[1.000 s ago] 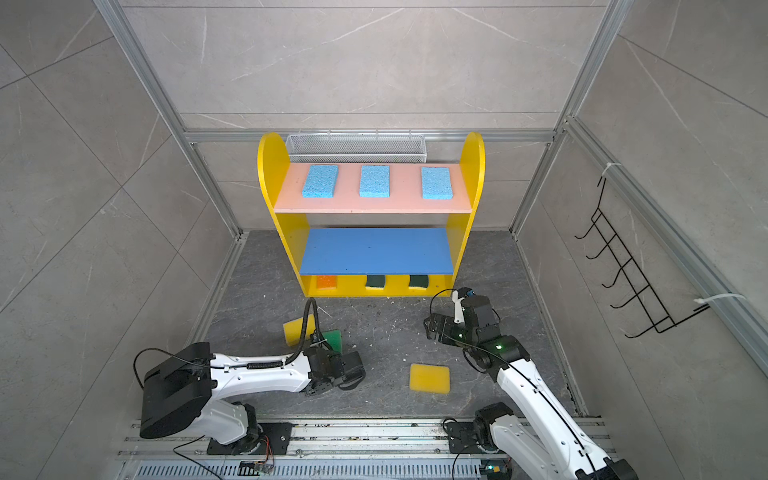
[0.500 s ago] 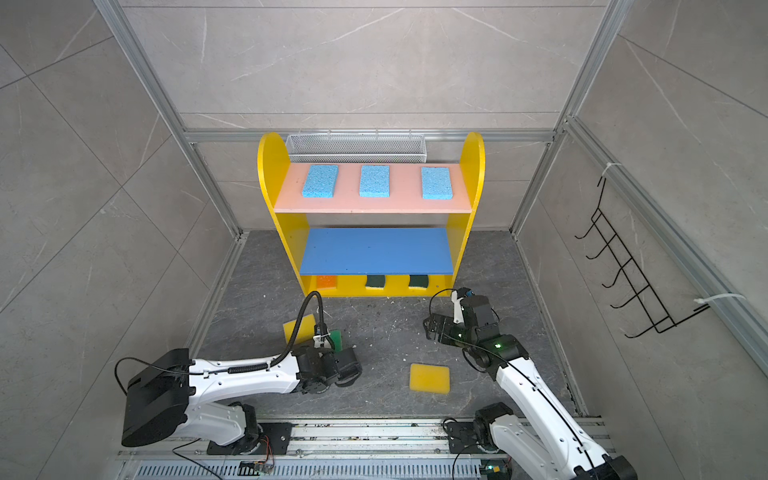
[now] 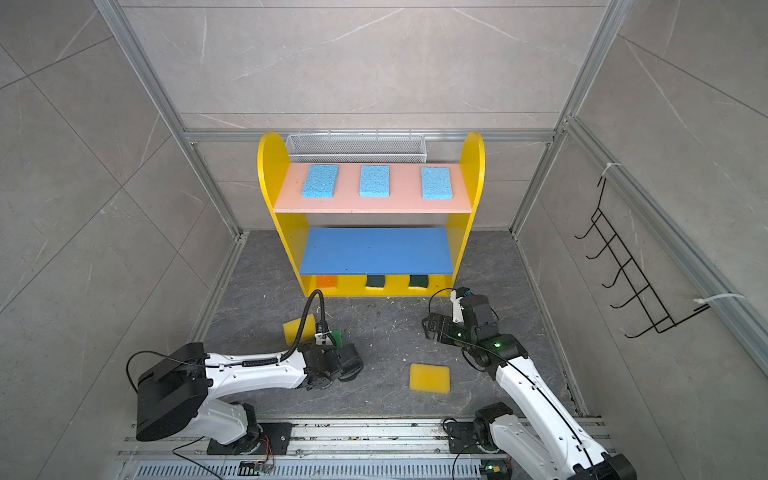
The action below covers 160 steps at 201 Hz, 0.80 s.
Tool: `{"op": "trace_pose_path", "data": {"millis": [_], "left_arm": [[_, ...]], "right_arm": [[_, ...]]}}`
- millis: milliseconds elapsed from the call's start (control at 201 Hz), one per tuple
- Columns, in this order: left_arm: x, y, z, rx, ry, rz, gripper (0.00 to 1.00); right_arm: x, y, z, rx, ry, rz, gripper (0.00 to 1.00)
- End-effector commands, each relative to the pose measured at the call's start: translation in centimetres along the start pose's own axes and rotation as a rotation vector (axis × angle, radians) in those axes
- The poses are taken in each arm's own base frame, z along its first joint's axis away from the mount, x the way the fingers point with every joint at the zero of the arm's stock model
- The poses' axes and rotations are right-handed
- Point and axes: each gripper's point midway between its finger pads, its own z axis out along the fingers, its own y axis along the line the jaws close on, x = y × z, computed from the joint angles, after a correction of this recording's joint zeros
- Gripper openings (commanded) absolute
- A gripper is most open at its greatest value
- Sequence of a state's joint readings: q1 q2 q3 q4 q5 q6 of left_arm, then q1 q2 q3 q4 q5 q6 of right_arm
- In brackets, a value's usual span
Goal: Place and organize the cleaning sponges onto the shelf
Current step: 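Lower the left gripper and close it on the bright-green sponge's end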
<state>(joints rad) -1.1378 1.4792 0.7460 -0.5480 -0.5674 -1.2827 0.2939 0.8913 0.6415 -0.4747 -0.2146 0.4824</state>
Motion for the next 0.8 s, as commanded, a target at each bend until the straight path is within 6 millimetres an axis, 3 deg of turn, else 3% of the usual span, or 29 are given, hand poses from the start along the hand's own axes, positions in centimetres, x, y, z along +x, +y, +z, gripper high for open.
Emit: {"op": "trace_pose_path", "data": {"millis": [0,204,468,792], "left_arm": [[-0.2,-0.1,0.6,-0.009,-0.018,-0.005,0.97],[0.9,-0.2,2.0,-0.009,0.022,0.007,0.93],[1.6,-0.3,2.4,-0.01,0.048,0.022,0.88],[1.8,0.4,1.9,0.026,0.049,0.053,0.71]], "right_arm": [[-0.4,0.4,-0.3,-0.009,-0.003,0.003,0.99],[-0.4,0.5,-0.2,-0.015,0.001,0.008,0.99],[-0.5,0.6,0.2,-0.02,0.008,0.012,0.99],[-0.4,0.7,0.3,-0.025,0.015,0.011,0.99]]}}
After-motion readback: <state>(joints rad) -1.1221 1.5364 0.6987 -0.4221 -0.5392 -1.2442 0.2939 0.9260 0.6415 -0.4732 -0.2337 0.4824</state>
